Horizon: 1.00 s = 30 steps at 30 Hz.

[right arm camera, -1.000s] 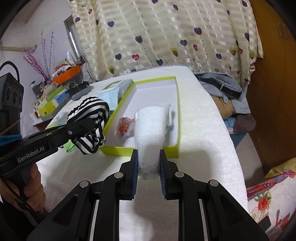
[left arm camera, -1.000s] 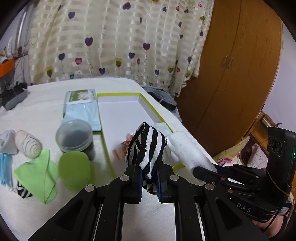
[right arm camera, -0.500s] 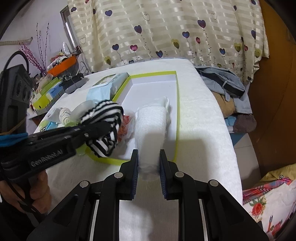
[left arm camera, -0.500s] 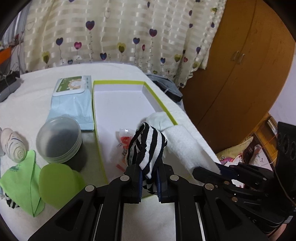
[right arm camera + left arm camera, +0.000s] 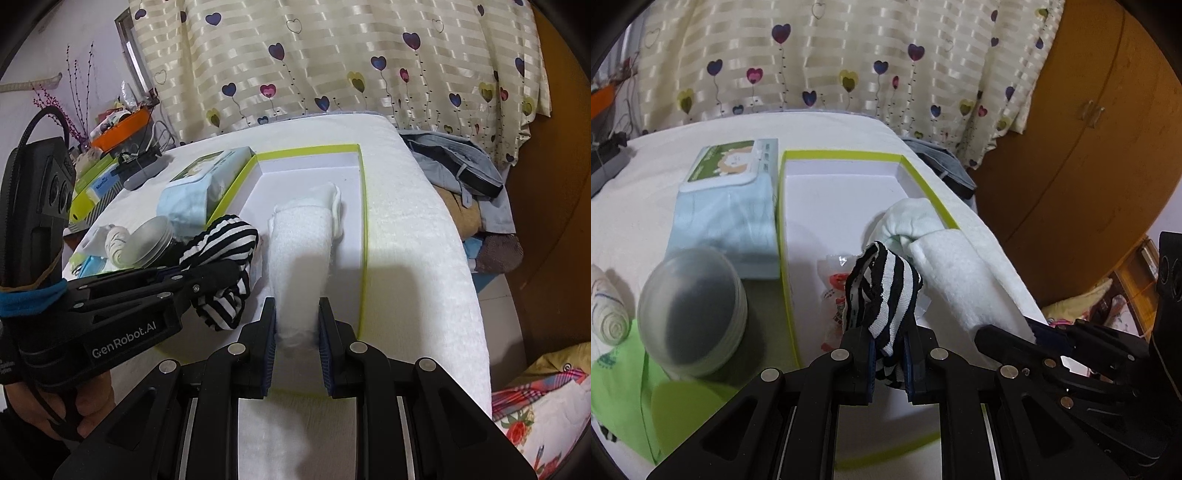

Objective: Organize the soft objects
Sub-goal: 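Open the right gripper in the box while the left gripper releases the striped sock beside it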

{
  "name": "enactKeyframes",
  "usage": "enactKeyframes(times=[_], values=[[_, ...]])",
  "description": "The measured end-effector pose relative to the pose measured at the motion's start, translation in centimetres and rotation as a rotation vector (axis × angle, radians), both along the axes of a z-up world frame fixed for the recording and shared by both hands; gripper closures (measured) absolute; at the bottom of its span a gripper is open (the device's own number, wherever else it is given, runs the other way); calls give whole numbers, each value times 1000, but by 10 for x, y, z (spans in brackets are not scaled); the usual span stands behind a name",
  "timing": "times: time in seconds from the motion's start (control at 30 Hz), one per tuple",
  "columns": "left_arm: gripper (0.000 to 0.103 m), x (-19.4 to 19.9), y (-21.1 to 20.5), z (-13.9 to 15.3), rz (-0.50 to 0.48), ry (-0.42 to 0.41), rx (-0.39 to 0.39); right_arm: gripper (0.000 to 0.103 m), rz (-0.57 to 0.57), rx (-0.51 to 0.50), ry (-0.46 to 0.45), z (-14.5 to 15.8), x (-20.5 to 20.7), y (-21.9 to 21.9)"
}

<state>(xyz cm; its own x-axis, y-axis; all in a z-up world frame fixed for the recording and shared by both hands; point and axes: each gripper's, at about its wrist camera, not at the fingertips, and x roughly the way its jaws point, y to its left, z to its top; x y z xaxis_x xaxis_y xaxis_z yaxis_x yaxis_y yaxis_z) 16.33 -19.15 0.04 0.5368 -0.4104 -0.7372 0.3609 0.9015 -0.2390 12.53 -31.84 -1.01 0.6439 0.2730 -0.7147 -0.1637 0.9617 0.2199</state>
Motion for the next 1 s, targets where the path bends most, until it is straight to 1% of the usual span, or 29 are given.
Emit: enactKeyframes(times=[0.1,0.13,0.2,0.27,0.3,0.33,0.37,0.47,0.67,0.8,1.0], values=[[92,4,-1,1,15,-24,13,81,1,16,-3,-2,7,-1],[92,5,-1,1,19,-34,20,80,-1,26,-3,-2,10,-1],[92,5,-1,1,14,-37,14,79,-4,26,-7,-2,12,-1],[86,5,-1,2,7,-40,8,77,-3,28,-14,-2,11,0],[81,4,0,4,4,-47,0,76,-1,22,-21,-1,10,1],[78,2,1,5,1,-52,-7,71,1,14,-29,0,7,2],[77,1,1,6,-1,-57,-11,66,-2,8,-37,1,5,3],[74,-2,2,8,-4,-59,-18,61,-9,9,-48,4,0,-1],[74,-10,4,12,-15,-68,-32,61,-36,7,-63,10,-15,-5],[69,-21,7,18,-26,-90,-37,61,-44,6,-75,15,-25,-7],[69,-42,14,27,-29,-114,-39,61,-51,1,-92,21,-42,-3]])
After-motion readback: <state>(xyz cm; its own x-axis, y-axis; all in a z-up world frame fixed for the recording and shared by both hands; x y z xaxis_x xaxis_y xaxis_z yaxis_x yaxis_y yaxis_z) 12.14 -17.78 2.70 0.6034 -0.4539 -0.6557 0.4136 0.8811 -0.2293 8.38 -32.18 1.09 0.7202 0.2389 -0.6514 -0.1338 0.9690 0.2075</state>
